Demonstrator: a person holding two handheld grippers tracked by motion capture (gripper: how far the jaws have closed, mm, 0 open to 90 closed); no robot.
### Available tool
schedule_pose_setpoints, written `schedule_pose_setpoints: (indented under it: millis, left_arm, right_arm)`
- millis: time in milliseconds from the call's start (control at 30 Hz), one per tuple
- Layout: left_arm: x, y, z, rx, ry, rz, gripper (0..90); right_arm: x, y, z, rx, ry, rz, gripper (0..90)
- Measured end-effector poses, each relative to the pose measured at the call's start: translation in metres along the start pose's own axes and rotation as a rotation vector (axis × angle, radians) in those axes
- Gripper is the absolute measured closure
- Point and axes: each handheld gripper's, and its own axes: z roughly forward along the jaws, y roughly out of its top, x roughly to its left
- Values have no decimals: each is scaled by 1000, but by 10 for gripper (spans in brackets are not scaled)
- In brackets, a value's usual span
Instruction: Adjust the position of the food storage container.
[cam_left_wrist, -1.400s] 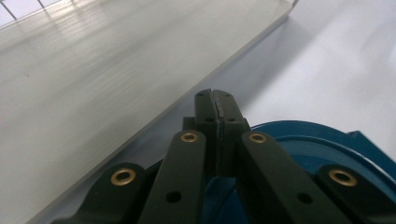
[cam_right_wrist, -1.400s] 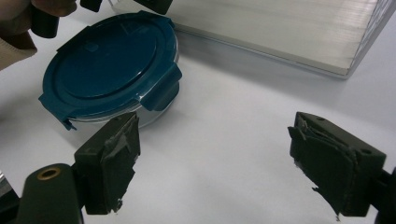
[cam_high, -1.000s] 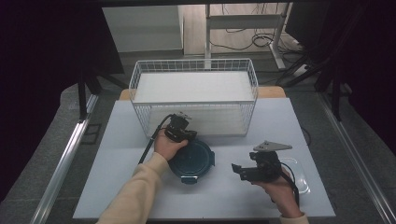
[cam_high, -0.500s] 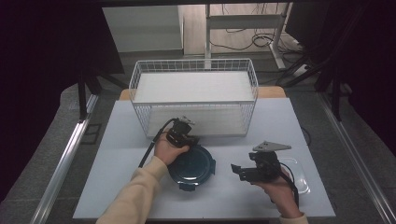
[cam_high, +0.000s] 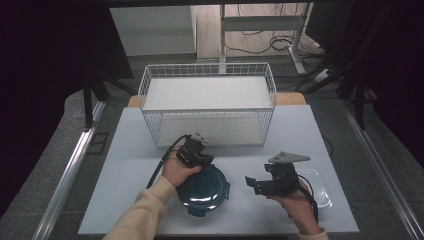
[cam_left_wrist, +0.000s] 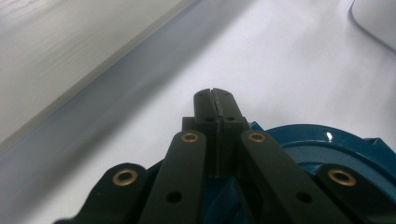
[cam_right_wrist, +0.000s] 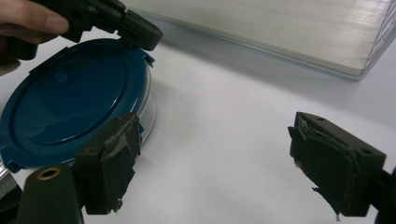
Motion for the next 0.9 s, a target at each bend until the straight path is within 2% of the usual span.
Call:
schedule_pose_setpoints:
  millis: [267, 367, 400, 433, 500, 533, 567, 600, 633, 667, 700, 733, 767, 833, 900]
  left_arm:
    - [0, -11, -9, 5, 11, -9, 900]
    - [2, -14, -10, 10, 23, -5, 900]
    - [3, -15, -10, 3, 26, -17, 900]
    - [7, -17, -10, 19, 21, -16, 900]
    - [9, -18, -9, 18, 18, -21, 900]
    - [11, -18, -10, 10, 10, -27, 900]
    - [11, -19, -15, -46, 16, -62, 897]
    - [11, -19, -15, -46, 16, -62, 872]
    - [12, -19, -28, -96, 23, -75, 857]
    - [12, -19, -28, -96, 23, -75, 836]
    - [12, -18, -37, -129, 34, -74, 836]
    - [11, -18, -43, -145, 43, -76, 787]
    - [9, -20, -58, -173, 45, -81, 757]
    - [6, -25, -73, -194, 42, -105, 659]
    - [5, -27, -77, -196, 43, -114, 515]
  right_arm:
    - [2, 0, 1, 0, 3, -4, 159]
    - [3, 0, 1, 3, 5, -1, 159]
    - [4, 0, 2, 1, 7, -2, 159]
    - [4, 0, 3, 2, 7, -2, 159]
    - [4, 0, 3, 2, 8, -1, 159]
    - [4, 0, 3, -2, 8, -1, 159]
    - [5, 1, 3, -8, 5, 3, 159]
    - [6, 1, 3, -14, 6, 4, 159]
    - [6, 1, 2, -15, 6, 5, 159]
    - [6, 1, 2, -15, 6, 5, 159]
    - [6, 1, 1, -20, 7, 5, 159]
    - [6, 2, 0, -28, 8, 8, 159]
    - [6, 2, 0, -29, 8, 10, 159]
    - [6, 2, 0, -31, 12, 12, 159]
    - [7, 2, 0, -33, 19, 15, 158]
